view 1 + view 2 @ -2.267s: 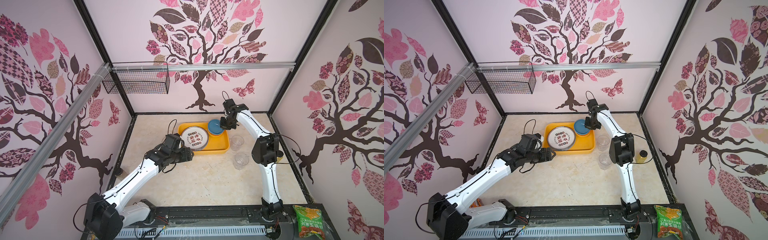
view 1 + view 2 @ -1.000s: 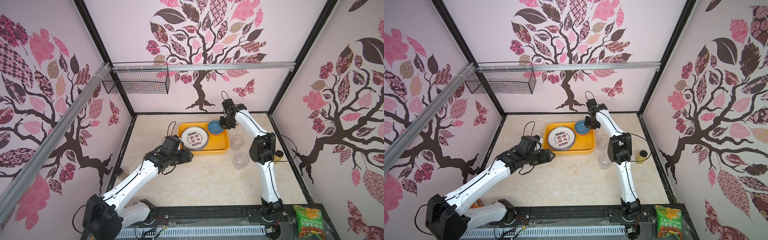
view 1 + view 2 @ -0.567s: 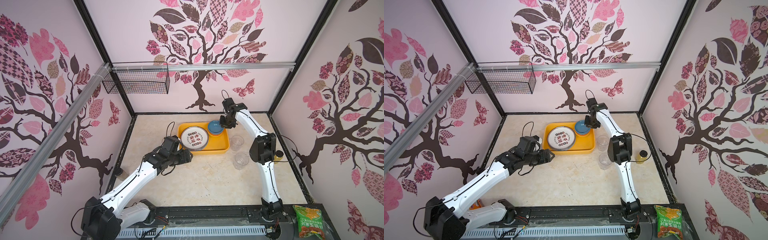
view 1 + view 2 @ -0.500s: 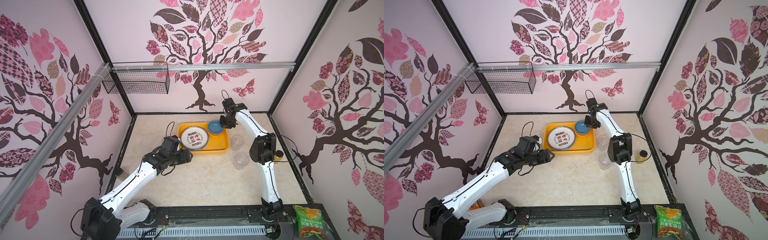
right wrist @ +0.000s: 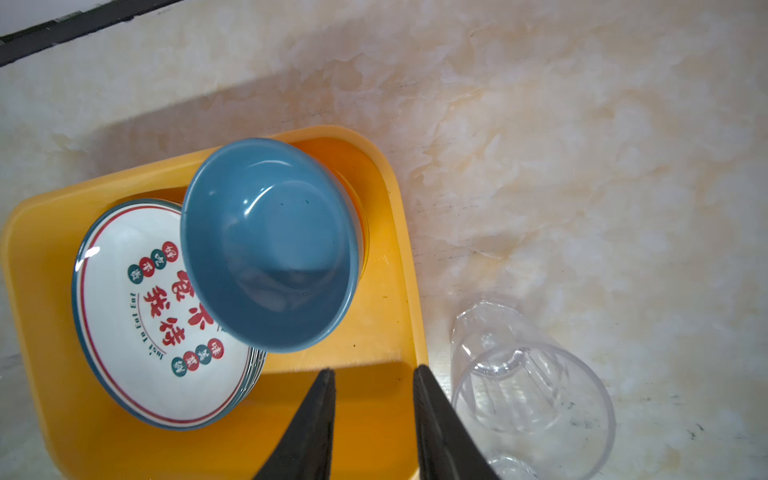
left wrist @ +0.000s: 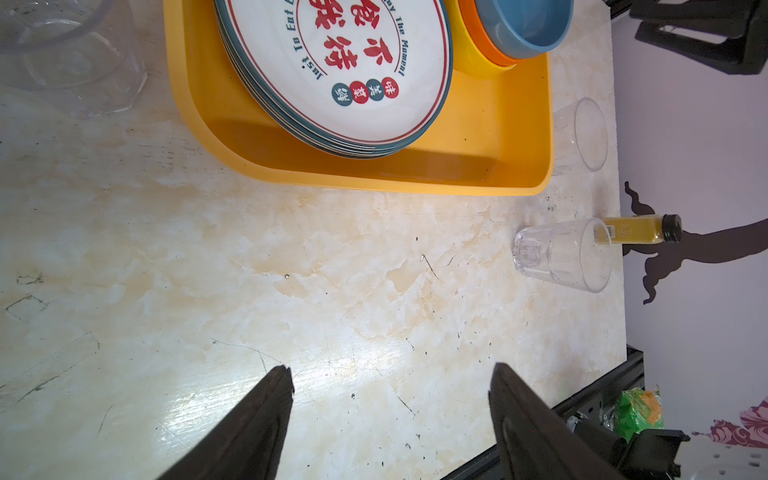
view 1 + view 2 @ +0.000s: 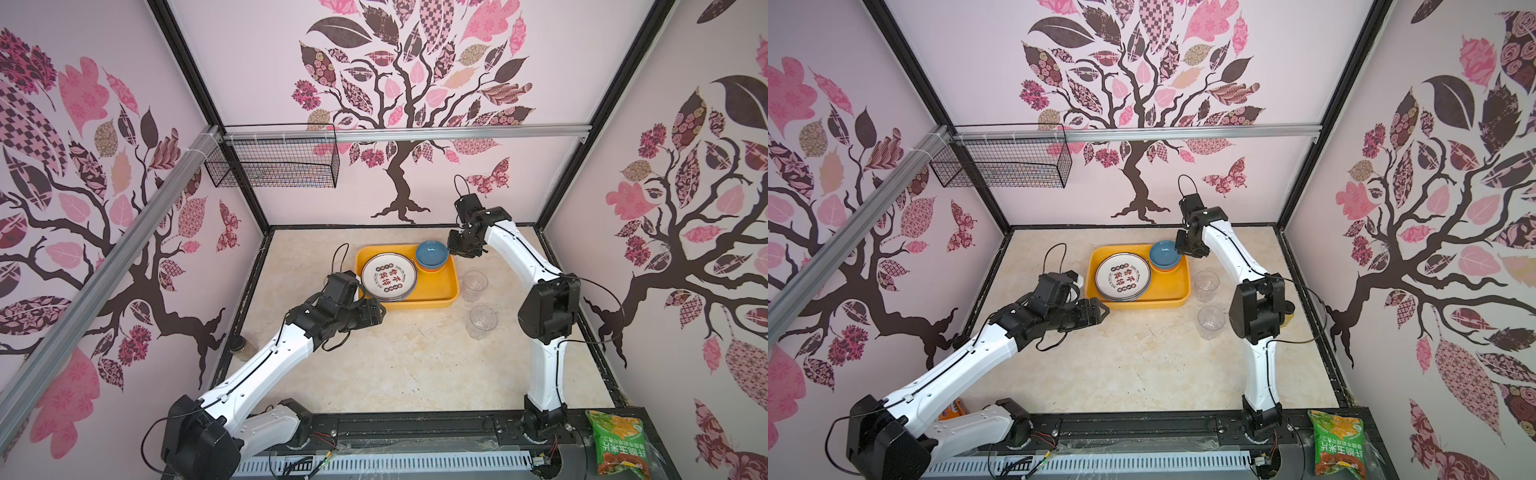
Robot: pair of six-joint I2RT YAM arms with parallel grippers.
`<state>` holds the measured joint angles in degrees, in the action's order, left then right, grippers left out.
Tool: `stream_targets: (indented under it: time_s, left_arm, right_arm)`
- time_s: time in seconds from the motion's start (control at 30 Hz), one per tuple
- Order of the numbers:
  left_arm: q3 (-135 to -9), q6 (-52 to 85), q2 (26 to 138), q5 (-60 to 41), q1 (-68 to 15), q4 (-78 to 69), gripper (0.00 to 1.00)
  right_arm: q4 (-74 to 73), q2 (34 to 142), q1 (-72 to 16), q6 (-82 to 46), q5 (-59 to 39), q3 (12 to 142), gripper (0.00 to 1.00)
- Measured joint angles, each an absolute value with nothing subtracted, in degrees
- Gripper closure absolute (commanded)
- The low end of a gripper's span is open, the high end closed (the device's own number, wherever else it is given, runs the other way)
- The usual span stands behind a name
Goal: Place the mixed dishes into the plastic bin
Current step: 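Open the right gripper and raise it off the grey-blue bowl, then move the right gripper to the clear plastic cup beside the bin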
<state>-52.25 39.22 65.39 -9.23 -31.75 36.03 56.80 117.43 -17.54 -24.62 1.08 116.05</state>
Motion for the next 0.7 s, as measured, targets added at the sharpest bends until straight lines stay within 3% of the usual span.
stream_targets:
  time_s: [0.7]
  left_arm:
    - [-52.27,35.29,66.48,-12.45,-31.75,38.54,0.32]
  right_arm:
    - [45.19,88.47,-17.54,-26.65,3.46,78.11,0.61]
